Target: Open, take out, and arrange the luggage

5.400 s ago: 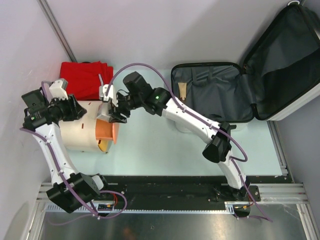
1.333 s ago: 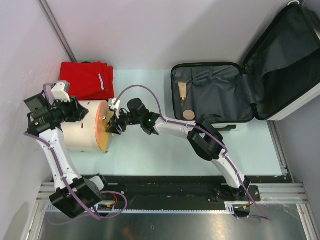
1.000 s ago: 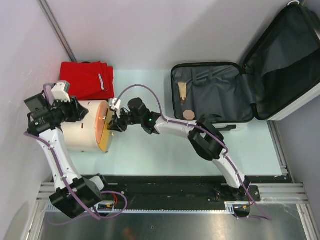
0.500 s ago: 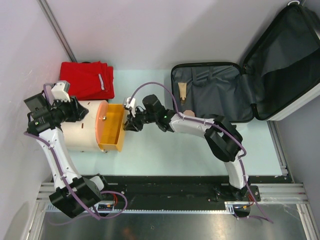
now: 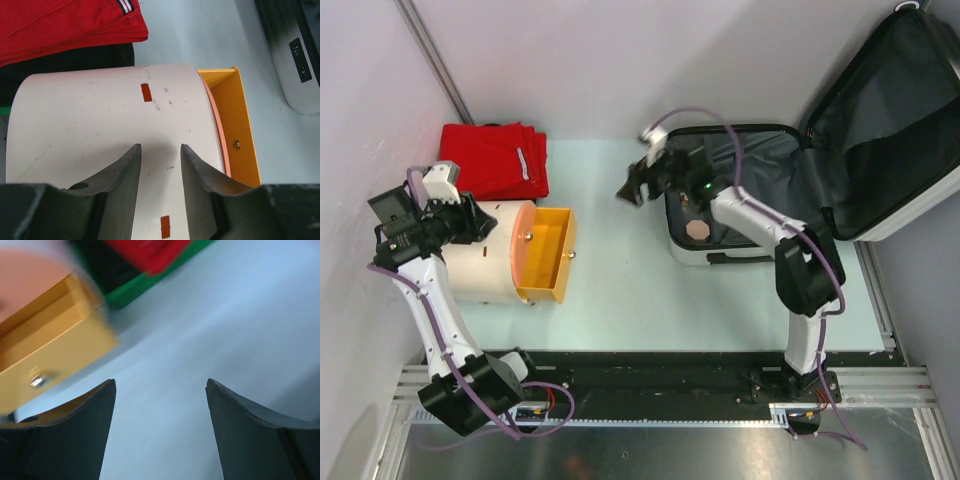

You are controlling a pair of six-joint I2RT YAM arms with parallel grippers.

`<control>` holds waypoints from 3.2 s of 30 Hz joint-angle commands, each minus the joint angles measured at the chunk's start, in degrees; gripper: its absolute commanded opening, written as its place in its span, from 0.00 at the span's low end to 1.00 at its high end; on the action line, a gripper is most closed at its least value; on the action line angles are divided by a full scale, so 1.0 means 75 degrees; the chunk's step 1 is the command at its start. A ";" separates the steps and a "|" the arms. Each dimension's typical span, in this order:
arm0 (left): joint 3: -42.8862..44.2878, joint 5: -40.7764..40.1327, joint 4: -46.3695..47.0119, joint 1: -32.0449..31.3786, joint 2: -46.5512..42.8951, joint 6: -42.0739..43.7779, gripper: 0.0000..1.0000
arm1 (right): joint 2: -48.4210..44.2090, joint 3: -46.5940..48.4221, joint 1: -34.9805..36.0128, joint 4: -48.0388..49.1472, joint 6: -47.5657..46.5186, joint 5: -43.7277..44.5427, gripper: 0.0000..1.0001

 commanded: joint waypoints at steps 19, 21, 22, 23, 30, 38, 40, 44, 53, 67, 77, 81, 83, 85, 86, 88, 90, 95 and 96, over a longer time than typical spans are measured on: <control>-0.0268 -0.0989 -0.1650 -0.0049 0.0454 -0.0271 0.43 | 0.2027 0.1423 -0.2091 -0.1281 0.1546 0.5185 0.57; -0.0221 -0.1001 -0.1639 -0.0049 0.0477 -0.0282 0.43 | 0.2284 0.1494 -0.2032 -0.1222 0.1499 0.5209 0.57; -0.0210 -0.1012 -0.1639 -0.0049 0.0477 -0.0282 0.43 | 0.2344 0.1529 -0.2009 -0.1222 0.1487 0.5186 0.56; -0.0210 -0.1024 -0.1639 -0.0049 0.0477 -0.0294 0.44 | 0.2425 0.1564 -0.1950 -0.1245 0.1476 0.5208 0.57; -0.0292 -0.1071 -0.1639 -0.0037 0.0407 -0.0259 0.43 | 0.3129 0.1997 -0.1833 -0.1433 0.1581 0.4986 0.59; -0.0280 -0.0977 -0.1650 -0.0049 0.0442 -0.0165 0.43 | 0.2522 0.1847 -0.2090 -0.1562 0.1792 0.4389 0.26; -0.0280 -0.0931 -0.1650 -0.0037 0.0442 -0.0119 0.43 | 0.2240 0.1741 -0.2207 -0.1643 0.1792 0.4330 0.09; -0.0338 -0.0849 -0.1650 -0.0049 0.0442 -0.0048 0.43 | 0.1280 0.1588 -0.2278 -0.1761 0.1827 0.3956 0.00; -0.0503 -0.0626 -0.1639 -0.0049 0.0372 -0.0048 0.44 | -0.0561 0.1530 -0.1134 -0.1832 0.3888 0.2491 0.03; -0.0702 -0.0579 -0.1580 -0.0037 0.0138 0.0116 0.44 | 0.0738 0.2606 0.1857 -0.1398 0.4956 0.1822 0.09; -0.0796 -0.0544 -0.1510 -0.0037 0.0044 0.0163 0.44 | 0.0879 0.2783 0.2199 -0.1164 0.4956 0.1237 0.67; -0.0807 -0.0520 -0.1486 -0.0037 0.0079 0.0174 0.43 | 0.0762 0.2643 0.1988 -0.0941 0.4886 0.0710 0.81; -0.0784 -0.0532 -0.1486 -0.0037 0.0091 0.0198 0.43 | 0.0587 0.2374 0.1743 -0.0882 0.4641 0.0615 0.77; -0.0772 -0.0532 -0.1475 -0.0037 0.0126 0.0210 0.43 | 0.0493 0.2140 0.1590 -0.0975 0.4093 0.0743 0.69; -0.0749 -0.0532 -0.1486 -0.0037 0.0126 0.0210 0.44 | 0.0411 0.1883 0.1450 -0.1022 0.3892 0.0883 0.66; -0.0737 -0.0532 -0.1486 -0.0049 0.0149 0.0221 0.43 | 0.0306 0.1508 0.1367 -0.1116 0.3633 0.1094 0.51; -0.0737 -0.0520 -0.1486 -0.0049 0.0184 0.0221 0.43 | 0.0200 0.0910 0.1262 -0.1059 0.3282 0.1131 0.42; -0.0737 -0.0532 -0.1475 -0.0037 0.0243 0.0256 0.43 | 0.0281 -0.0240 0.1308 -0.0273 0.2566 0.0241 0.30; -0.0737 -0.0544 -0.1463 -0.0037 0.0243 0.0257 0.44 | 0.0549 -0.0171 0.1343 -0.0018 0.2589 0.0194 0.30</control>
